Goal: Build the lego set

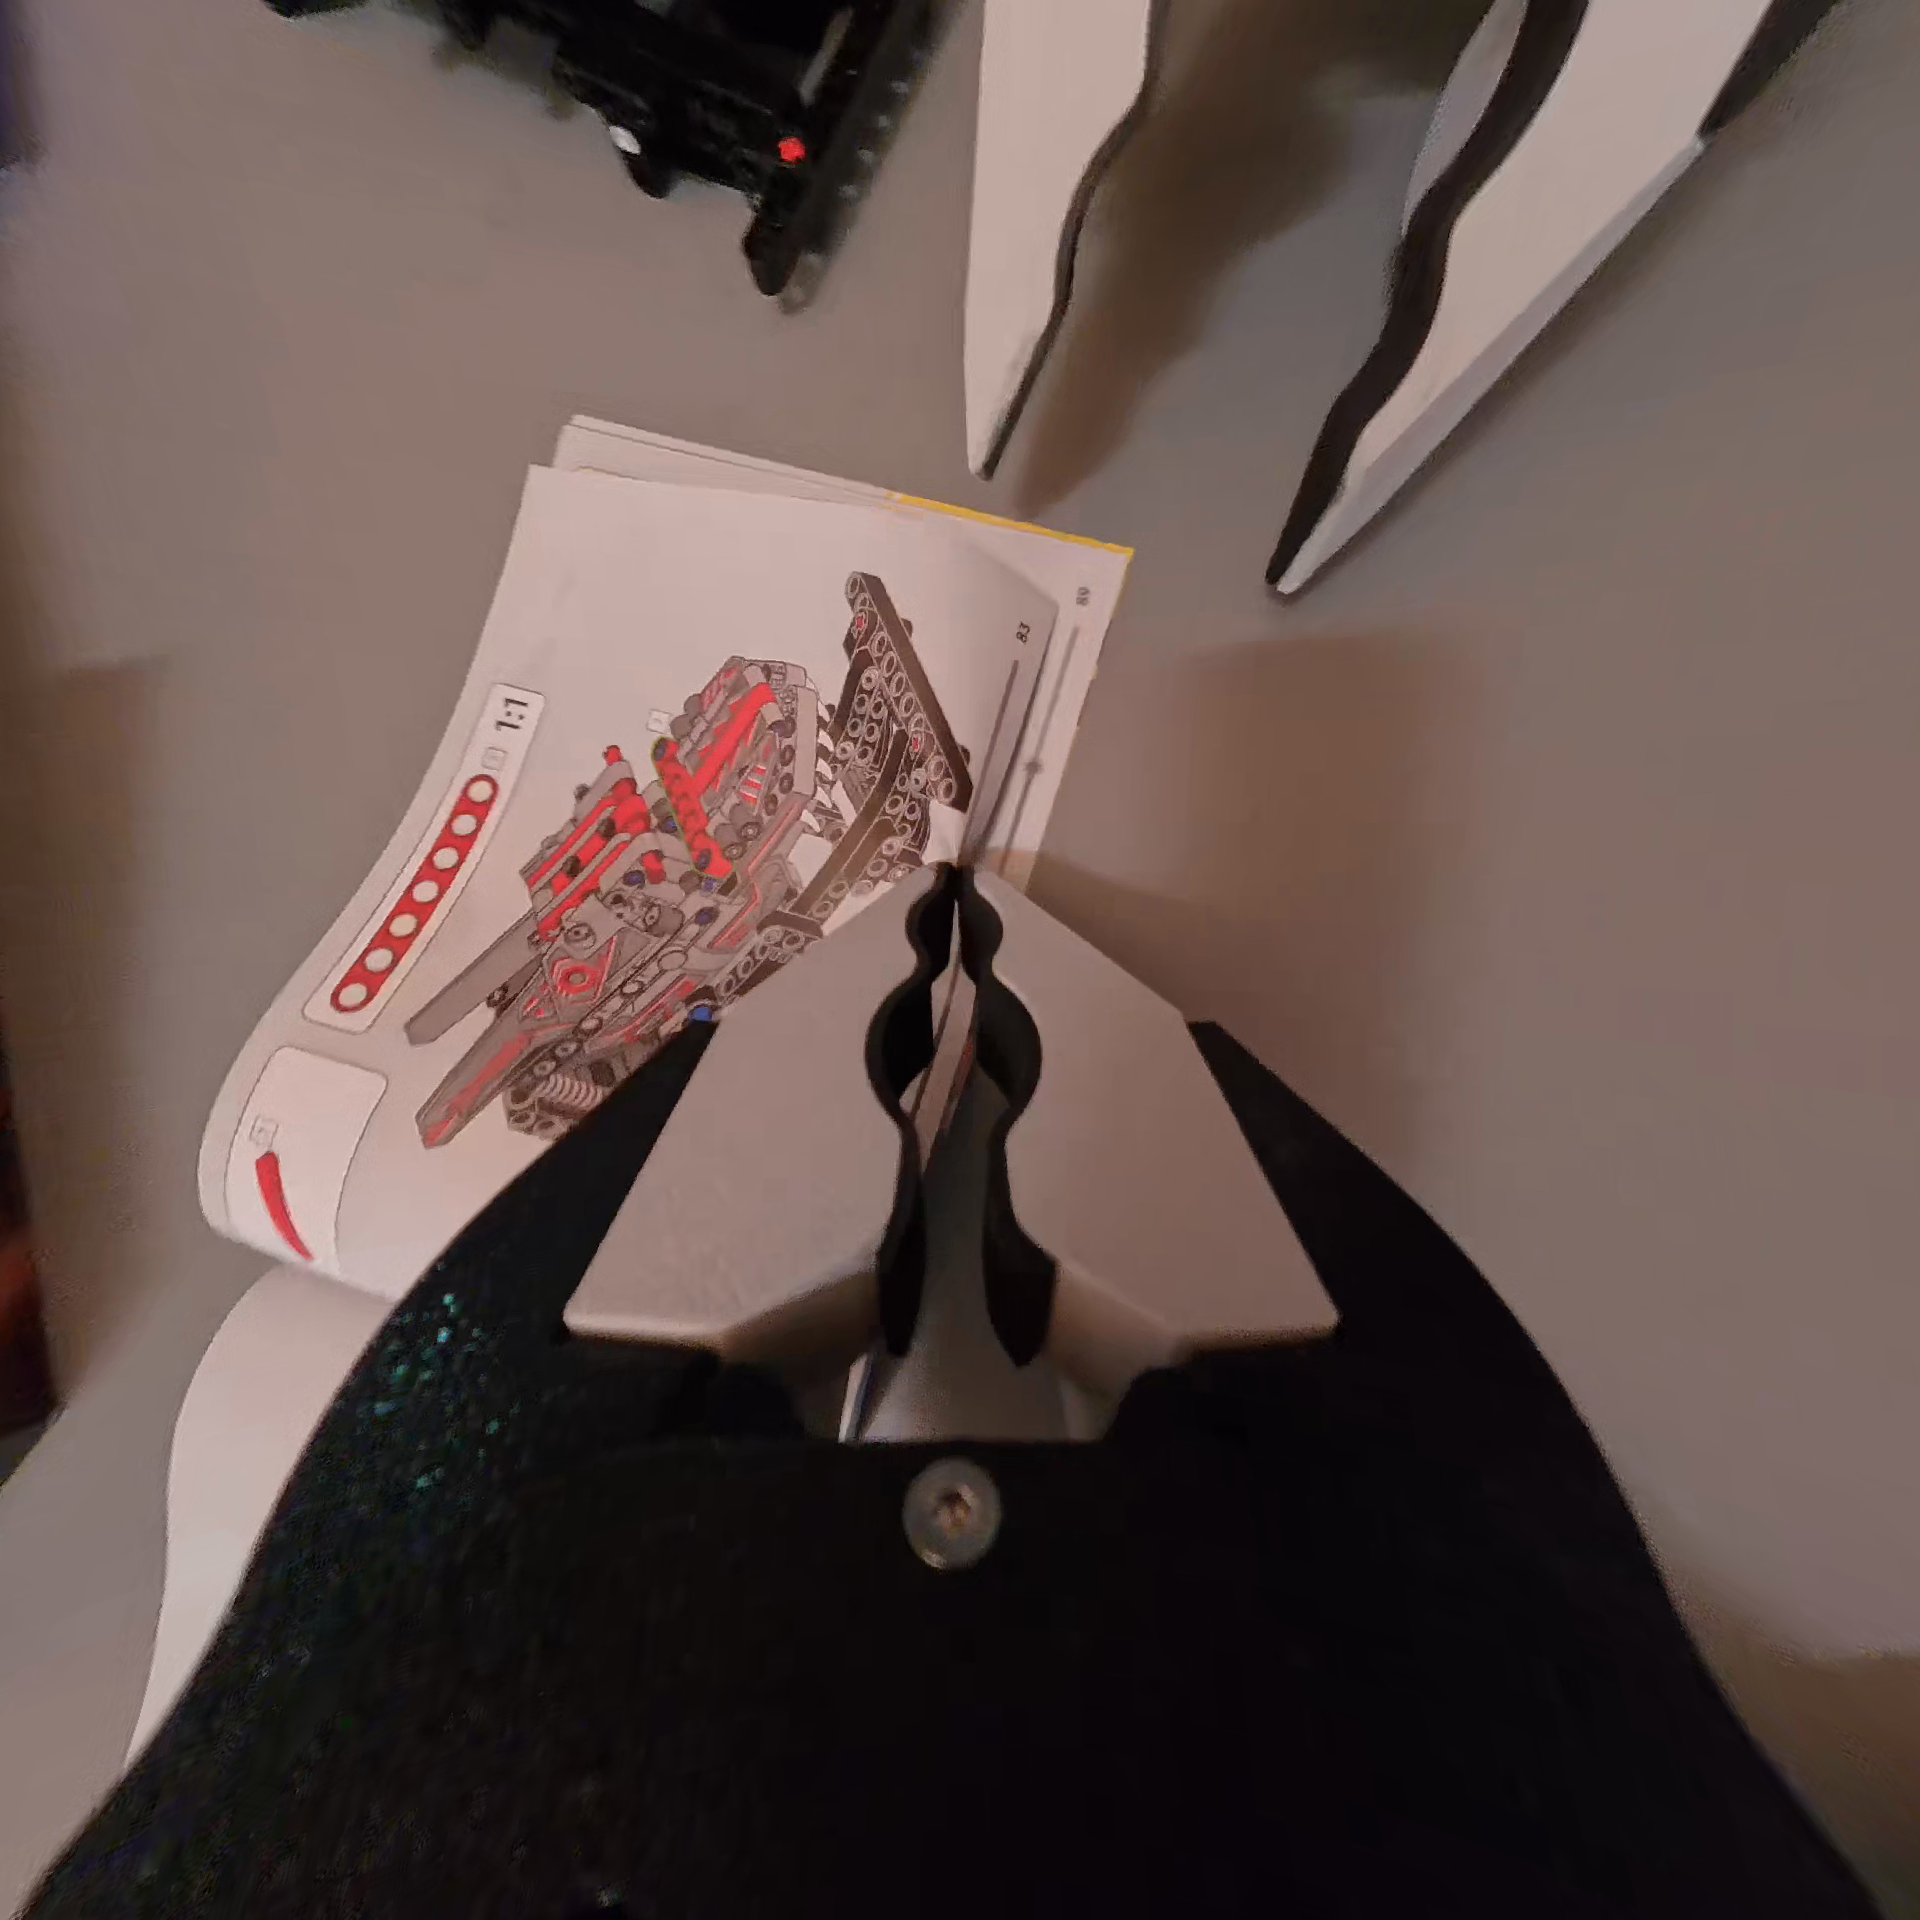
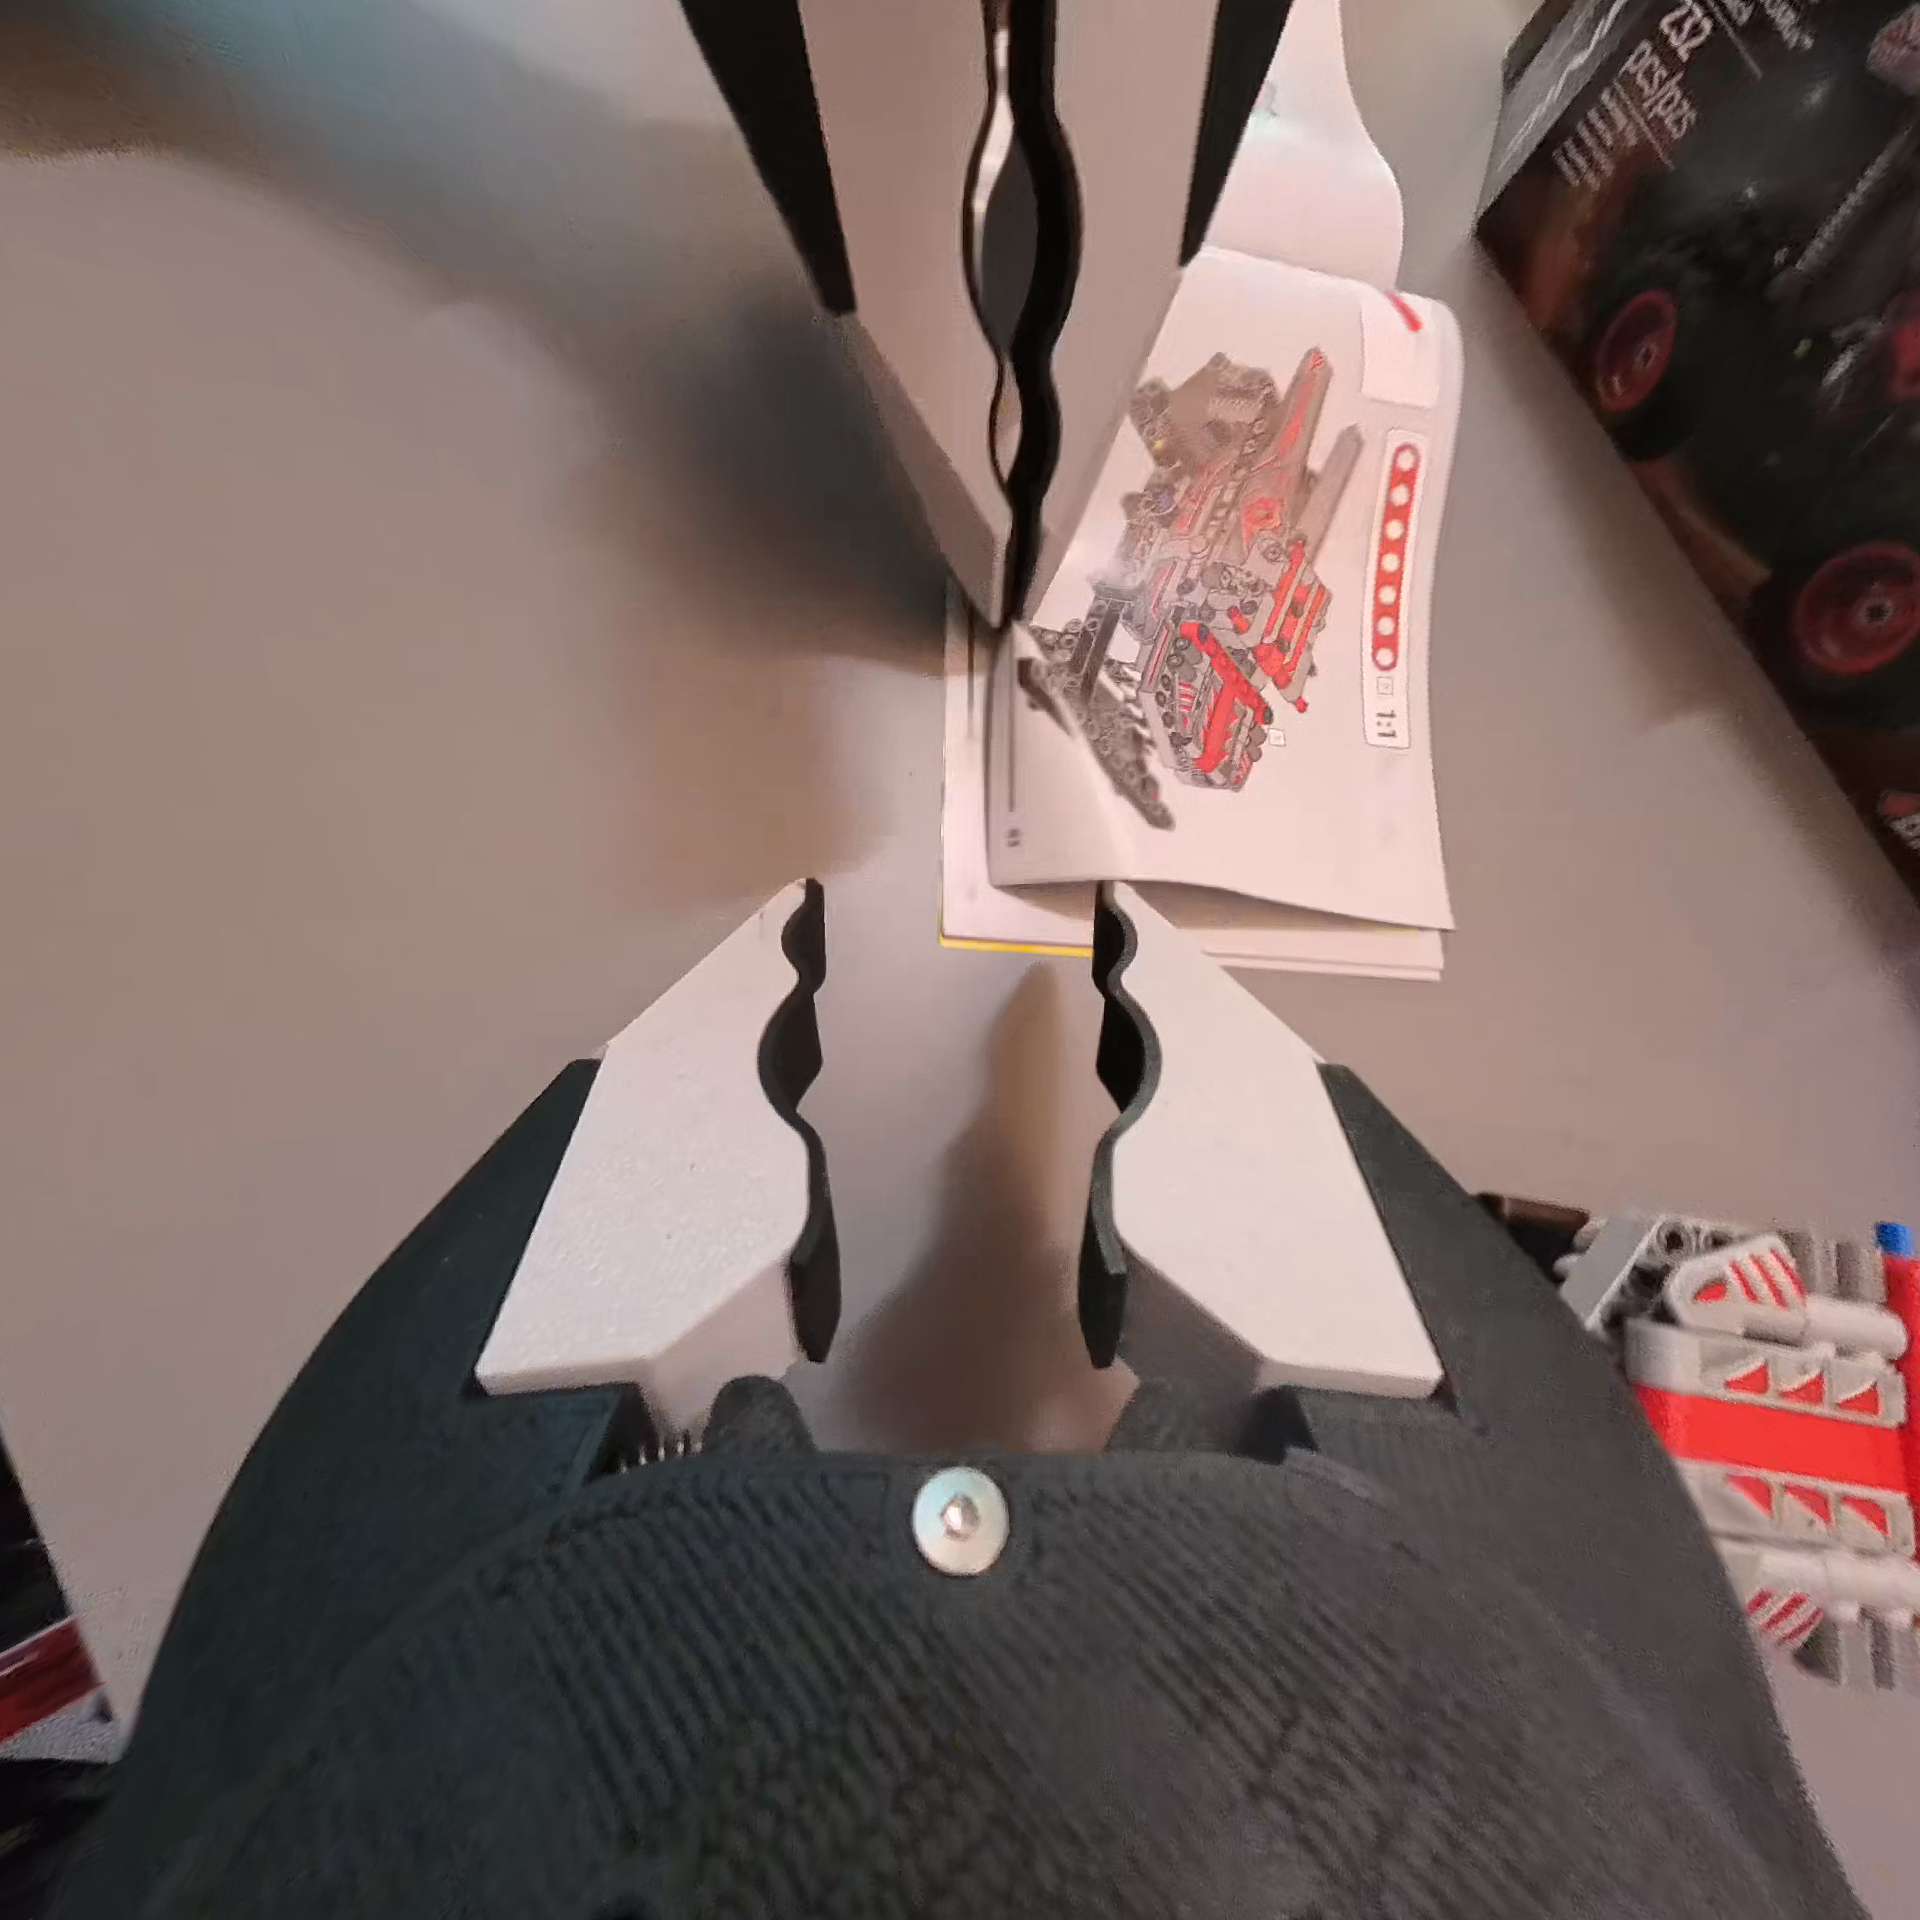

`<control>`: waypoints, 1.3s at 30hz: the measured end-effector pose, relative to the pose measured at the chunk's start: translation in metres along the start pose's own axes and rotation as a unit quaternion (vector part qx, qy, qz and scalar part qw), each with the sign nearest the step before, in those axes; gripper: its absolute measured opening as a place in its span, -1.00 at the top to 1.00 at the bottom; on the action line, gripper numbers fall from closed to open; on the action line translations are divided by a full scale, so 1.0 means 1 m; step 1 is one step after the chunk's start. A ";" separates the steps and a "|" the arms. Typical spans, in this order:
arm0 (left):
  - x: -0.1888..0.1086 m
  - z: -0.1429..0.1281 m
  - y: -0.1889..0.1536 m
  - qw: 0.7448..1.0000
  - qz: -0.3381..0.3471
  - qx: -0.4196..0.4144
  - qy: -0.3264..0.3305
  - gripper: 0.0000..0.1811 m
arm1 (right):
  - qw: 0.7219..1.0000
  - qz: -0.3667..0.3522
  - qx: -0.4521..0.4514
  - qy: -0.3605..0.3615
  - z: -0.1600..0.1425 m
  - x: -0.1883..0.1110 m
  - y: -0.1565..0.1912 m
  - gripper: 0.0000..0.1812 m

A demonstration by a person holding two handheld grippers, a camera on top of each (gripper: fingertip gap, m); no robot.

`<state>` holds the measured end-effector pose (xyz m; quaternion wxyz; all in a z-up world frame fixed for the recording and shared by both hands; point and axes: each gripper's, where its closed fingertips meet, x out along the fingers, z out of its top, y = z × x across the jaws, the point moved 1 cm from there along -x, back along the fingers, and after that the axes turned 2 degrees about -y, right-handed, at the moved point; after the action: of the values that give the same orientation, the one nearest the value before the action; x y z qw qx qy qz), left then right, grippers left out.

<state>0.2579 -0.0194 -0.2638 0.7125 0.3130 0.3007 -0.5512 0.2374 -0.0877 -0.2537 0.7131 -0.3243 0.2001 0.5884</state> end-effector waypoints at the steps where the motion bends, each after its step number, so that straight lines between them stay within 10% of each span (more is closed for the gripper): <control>1: -0.004 0.001 0.003 1.000 0.012 -0.002 -0.009 1.00 | 1.000 -0.001 -0.007 0.001 0.002 0.002 -0.001 0.43; 9: -0.091 0.009 0.047 0.968 0.173 -0.093 -0.156 1.00 | 0.999 -0.029 0.020 -0.029 0.025 0.012 -0.014 0.45; 16: -0.151 -0.045 0.070 0.906 0.246 -0.233 -0.254 1.00 | 0.995 -0.083 0.034 -0.047 0.044 0.044 -0.033 0.73; 24: -0.107 -0.009 0.047 0.928 0.175 -0.183 -0.272 1.00 | 0.963 -0.028 0.158 -0.216 0.113 0.042 -0.043 0.34; 30: -0.076 0.019 0.033 0.952 0.182 -0.072 -0.237 1.00 | 0.875 0.051 0.366 -0.314 0.090 0.008 -0.062 0.62; 34: -0.064 0.022 0.026 0.959 0.170 -0.041 -0.222 0.99 | 0.870 0.057 0.360 -0.332 0.086 -0.003 -0.056 0.96; 39: -0.066 0.034 0.013 0.967 0.141 -0.044 -0.207 0.47 | 0.925 -0.024 0.257 -0.280 0.081 -0.004 -0.050 1.00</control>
<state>0.2596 -0.0035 -0.1900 0.8430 0.1996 0.1233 -0.4841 0.2772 -0.0387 -0.1818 0.8130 0.0428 0.1288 0.5662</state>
